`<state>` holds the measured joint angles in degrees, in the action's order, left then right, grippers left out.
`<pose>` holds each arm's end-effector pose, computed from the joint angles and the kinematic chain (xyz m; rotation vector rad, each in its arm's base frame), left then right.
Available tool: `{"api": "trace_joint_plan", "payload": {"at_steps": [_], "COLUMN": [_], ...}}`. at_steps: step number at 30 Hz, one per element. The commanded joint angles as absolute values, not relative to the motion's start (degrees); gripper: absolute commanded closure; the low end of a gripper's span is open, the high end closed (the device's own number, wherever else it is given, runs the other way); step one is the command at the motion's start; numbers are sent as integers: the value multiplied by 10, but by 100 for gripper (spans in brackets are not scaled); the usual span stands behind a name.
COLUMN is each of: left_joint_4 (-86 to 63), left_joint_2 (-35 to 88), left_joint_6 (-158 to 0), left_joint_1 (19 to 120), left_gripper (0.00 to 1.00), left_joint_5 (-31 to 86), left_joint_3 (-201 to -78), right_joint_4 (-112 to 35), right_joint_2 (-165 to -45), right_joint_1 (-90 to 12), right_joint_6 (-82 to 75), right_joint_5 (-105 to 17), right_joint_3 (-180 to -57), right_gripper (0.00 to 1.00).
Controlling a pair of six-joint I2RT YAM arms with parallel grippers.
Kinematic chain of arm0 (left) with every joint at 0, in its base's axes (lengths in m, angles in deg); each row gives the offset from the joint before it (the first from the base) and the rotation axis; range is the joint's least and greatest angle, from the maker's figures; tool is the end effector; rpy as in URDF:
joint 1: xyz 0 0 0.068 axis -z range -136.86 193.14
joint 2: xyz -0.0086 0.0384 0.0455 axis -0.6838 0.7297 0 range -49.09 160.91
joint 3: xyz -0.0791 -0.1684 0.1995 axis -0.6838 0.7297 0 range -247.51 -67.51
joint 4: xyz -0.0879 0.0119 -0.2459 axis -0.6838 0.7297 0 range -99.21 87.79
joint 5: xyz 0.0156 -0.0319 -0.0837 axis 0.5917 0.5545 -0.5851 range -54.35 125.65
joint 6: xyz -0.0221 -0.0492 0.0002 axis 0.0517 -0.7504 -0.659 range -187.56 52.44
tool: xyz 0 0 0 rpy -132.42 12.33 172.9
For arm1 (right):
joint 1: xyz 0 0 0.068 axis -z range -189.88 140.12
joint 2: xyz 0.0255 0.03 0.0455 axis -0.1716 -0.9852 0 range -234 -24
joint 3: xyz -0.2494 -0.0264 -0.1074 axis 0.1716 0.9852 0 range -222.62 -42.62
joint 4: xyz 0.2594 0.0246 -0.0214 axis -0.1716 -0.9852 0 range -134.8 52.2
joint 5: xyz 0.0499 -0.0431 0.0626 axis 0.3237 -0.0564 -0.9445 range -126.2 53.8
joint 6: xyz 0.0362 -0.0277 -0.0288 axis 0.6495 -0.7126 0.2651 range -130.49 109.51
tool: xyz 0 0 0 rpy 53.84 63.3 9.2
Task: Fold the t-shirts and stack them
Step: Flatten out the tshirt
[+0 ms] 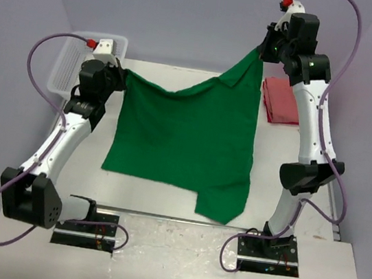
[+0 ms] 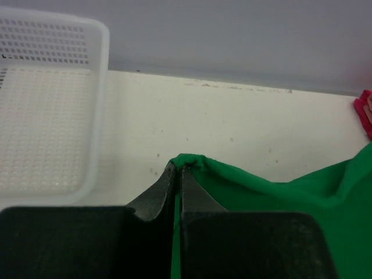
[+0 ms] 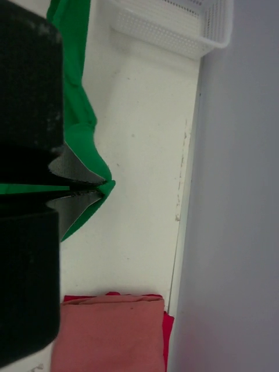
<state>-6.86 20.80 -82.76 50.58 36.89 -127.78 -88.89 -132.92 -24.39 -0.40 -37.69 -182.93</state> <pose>0.2857 -0.0366 0.3569 -0.1366 1.7821 -0.2654 0.3741 0.0977 0.5052 -0.0919 1.9248 0.3134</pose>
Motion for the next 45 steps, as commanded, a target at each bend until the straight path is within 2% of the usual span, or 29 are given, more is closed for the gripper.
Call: {"api": "trace_joint_plan", "payload": {"at_steps": [1, 7, 17, 22, 32, 33, 34, 35, 36, 37, 38, 39, 40, 42, 45], "left_joint_4": [-175, -224, -299, -297, -292, -289, -272, -254, -243, -242, -245, -248, -255, -267, -211], "left_joint_2": [281, 428, 582, 626, 649, 653, 656, 667, 668, 667, 653, 639, 625, 571, 516], "left_joint_6": [-816, -794, -805, -800, -785, -785, -786, -790, -794, -796, -798, -806, -813, -828, -856], "left_joint_1": [481, 467, 460, 460, 460, 460, 460, 460, 460, 460, 460, 463, 465, 471, 493], "left_gripper": [100, 100, 100, 100, 100, 95, 82, 45, 27, 15, 0, 0, 0, 0, 0], "left_joint_5": [383, 363, 341, 336, 353, 354, 379, 392, 403, 417, 426, 441, 473, 512, 573], "left_joint_3": [-1325, -1379, -1427, -1465, -1467, -1469, -1483, -1492, -1499, -1494, -1488, -1478, -1454, -1419, -1420], "right_joint_4": [-802, -748, -682, -680, -686, -687, -693, -700, -707, -716, -720, -726, -745, -760, -787], "right_joint_2": [-1349, -1448, -1547, -1578, -1604, -1608, -1611, -1620, -1621, -1620, -1615, -1602, -1594, -1542, -1479], "right_joint_1": [-221, -209, -190, -185, -175, -174, -173, -170, -169, -169, -169, -168, -168, -168, -167], "right_joint_6": [-30, -62, -76, -79, -72, -70, -67, -64, -62, -59, -50, -44, -36, 7, 80], "right_joint_5": [-430, -471, -528, -525, -528, -533, -532, -531, -531, -521, -511, -504, -494, -470, -427], "right_joint_3": [-1837, -1844, -1853, -1861, -1852, -1852, -1853, -1865, -1868, -1869, -1867, -1865, -1866, -1836, -1756], "right_gripper": [100, 100, 100, 100, 100, 100, 94, 76, 56, 27, 19, 5, 2, 1, 1]}}
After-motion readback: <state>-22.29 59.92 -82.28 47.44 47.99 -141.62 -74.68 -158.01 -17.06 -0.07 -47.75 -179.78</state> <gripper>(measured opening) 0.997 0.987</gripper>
